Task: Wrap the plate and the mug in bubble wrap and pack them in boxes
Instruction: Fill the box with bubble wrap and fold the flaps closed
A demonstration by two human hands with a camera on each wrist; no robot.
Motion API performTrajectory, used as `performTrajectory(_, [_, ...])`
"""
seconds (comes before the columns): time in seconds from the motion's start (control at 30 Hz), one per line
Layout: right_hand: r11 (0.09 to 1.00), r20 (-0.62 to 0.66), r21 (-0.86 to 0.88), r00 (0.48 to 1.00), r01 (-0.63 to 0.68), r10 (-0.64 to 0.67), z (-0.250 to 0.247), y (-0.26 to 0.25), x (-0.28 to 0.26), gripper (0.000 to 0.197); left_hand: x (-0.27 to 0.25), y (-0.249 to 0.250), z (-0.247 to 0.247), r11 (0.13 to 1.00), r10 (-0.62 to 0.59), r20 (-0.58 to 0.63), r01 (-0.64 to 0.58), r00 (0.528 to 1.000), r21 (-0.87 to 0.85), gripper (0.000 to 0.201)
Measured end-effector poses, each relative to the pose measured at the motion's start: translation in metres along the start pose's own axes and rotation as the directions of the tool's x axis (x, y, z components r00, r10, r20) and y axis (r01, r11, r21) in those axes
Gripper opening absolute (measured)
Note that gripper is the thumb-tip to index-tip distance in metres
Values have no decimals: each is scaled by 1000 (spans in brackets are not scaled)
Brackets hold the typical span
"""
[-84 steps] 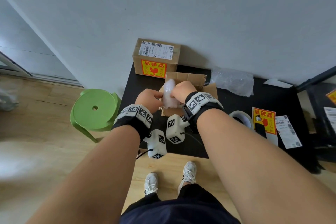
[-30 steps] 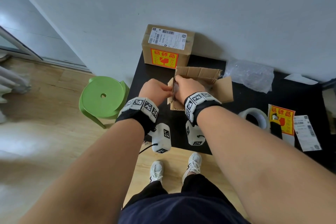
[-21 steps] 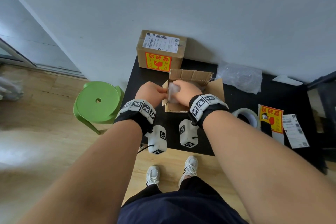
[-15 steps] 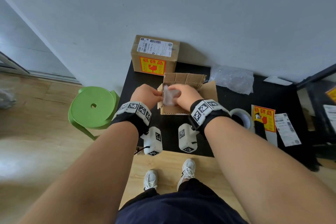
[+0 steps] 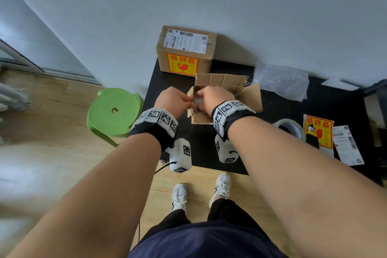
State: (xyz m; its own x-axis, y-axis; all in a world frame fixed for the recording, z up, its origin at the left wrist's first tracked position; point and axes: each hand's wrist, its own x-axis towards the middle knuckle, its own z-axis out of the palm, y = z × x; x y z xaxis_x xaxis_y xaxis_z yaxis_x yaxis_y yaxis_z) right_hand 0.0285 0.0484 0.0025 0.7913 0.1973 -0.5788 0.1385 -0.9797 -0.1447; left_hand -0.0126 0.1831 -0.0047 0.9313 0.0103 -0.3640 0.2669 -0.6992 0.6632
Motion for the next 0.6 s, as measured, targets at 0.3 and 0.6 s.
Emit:
performTrajectory(0.3, [999, -77, 42, 997, 30, -27, 12, 2, -9, 42, -3, -3, 2, 997, 7, -19, -5, 1000, 74, 20])
performTrajectory(0.6, [941, -153, 336, 988, 34, 19, 7, 13, -37, 46, -14, 12, -1, 923, 96, 12, -93, 995, 374, 29])
